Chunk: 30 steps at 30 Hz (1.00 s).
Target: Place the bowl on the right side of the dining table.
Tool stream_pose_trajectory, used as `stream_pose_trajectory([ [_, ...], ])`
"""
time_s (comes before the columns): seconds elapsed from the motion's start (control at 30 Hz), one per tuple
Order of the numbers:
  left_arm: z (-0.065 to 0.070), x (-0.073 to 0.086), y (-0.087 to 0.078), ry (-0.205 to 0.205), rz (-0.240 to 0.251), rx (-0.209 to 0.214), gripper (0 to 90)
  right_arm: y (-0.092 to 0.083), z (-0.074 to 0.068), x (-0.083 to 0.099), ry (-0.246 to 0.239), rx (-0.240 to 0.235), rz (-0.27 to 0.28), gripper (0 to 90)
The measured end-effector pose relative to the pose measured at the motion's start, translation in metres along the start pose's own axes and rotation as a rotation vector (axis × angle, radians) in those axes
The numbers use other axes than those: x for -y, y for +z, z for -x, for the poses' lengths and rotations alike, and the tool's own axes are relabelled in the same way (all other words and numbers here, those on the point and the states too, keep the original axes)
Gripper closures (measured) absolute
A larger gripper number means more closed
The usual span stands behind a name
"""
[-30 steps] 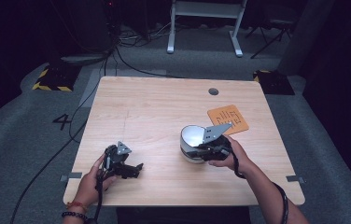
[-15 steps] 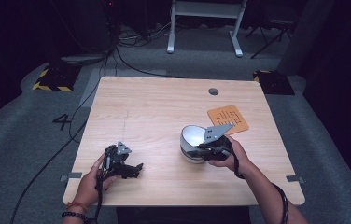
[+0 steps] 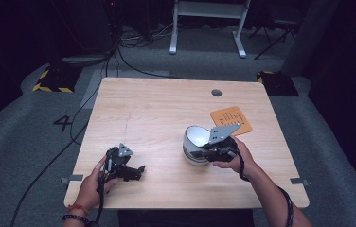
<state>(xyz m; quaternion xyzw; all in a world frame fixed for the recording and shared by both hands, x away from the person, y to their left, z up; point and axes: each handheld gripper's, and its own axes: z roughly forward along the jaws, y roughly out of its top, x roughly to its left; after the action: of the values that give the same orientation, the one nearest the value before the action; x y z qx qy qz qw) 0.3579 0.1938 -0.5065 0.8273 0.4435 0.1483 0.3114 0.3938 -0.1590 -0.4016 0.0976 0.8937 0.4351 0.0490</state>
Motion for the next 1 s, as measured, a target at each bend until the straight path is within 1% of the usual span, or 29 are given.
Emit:
stream_pose_trajectory([
  [0.1, 0.0, 0.0, 0.0, 0.003, -0.002, 0.0, 0.0, -0.003, 0.0, -0.002, 0.003, 0.009, 0.01, 81.5],
  [0.23, 0.0, 0.0, 0.0, 0.004, -0.003, 0.0, 0.0, -0.007, -0.001, -0.004, -0.009, 0.017, 0.022, 81.5],
  [0.33, 0.0, 0.0, 0.0, 0.001, -0.001, 0.0, 0.0, -0.009, -0.001, -0.005, -0.014, 0.021, 0.024, 81.5],
  [0.37, 0.0, 0.0, 0.0, 0.007, -0.005, 0.0, 0.0, -0.01, -0.001, -0.005, -0.015, 0.02, 0.024, 81.5],
  [0.4, 0.0, 0.0, 0.0, 0.001, -0.001, 0.0, 0.0, -0.011, -0.002, -0.005, -0.018, 0.022, 0.024, 81.4],
  [0.5, 0.0, 0.0, 0.0, 0.001, -0.001, 0.0, 0.0, -0.012, -0.002, -0.006, -0.021, 0.028, 0.024, 81.4],
  [0.63, 0.0, 0.0, 0.0, 0.005, -0.004, 0.001, 0.0, -0.017, -0.002, -0.008, -0.02, 0.039, 0.04, 81.4],
  [1.0, 0.0, 0.0, 0.0, 0.005, -0.004, 0.001, 0.0, -0.028, -0.004, -0.012, -0.03, 0.057, 0.056, 81.4],
])
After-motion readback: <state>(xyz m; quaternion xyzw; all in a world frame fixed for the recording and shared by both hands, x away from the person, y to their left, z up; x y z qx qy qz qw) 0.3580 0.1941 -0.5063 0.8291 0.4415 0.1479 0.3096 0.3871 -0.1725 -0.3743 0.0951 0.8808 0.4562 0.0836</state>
